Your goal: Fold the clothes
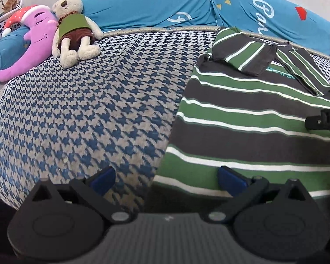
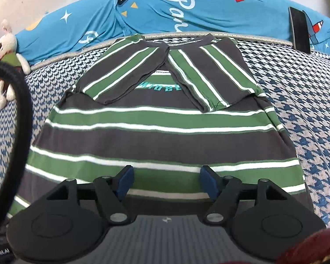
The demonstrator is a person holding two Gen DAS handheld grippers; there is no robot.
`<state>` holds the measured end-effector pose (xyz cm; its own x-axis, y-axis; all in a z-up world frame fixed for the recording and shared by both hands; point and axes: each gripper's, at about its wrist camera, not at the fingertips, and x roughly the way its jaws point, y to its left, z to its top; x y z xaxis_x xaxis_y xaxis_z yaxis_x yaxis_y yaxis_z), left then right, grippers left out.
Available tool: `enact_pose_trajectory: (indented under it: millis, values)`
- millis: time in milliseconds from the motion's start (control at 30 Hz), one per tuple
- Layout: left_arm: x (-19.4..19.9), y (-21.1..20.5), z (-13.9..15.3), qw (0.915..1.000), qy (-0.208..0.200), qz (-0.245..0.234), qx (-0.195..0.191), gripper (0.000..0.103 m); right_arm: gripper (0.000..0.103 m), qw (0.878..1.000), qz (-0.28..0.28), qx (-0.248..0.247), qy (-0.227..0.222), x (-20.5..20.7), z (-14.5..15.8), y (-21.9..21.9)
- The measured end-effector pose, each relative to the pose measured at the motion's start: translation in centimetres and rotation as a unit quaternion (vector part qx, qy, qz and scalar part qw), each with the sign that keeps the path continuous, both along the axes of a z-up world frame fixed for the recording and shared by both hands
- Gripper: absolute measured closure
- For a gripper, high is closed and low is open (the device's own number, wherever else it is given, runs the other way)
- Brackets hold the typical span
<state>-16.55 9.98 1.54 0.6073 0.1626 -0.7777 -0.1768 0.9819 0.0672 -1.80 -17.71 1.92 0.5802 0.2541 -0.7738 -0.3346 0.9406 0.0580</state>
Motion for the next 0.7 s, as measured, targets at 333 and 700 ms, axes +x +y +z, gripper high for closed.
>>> enact_pose_trajectory:
  millis: [333, 700]
  values:
    - [-0.1, 0.1, -0.7, 0.9999, -0.001, 0.005, -0.011, 0.000, 0.022, 0.999, 0.020, -0.028, -0.013, -1.2, -0.6, 0.8]
    - [0.1, -0.1, -0.9, 1.0000, 0.003, 0.007, -0.002, 0.000, 0.013, 0.999, 0.012, -0.030, -0.006, -1.7, -0.7, 0.4]
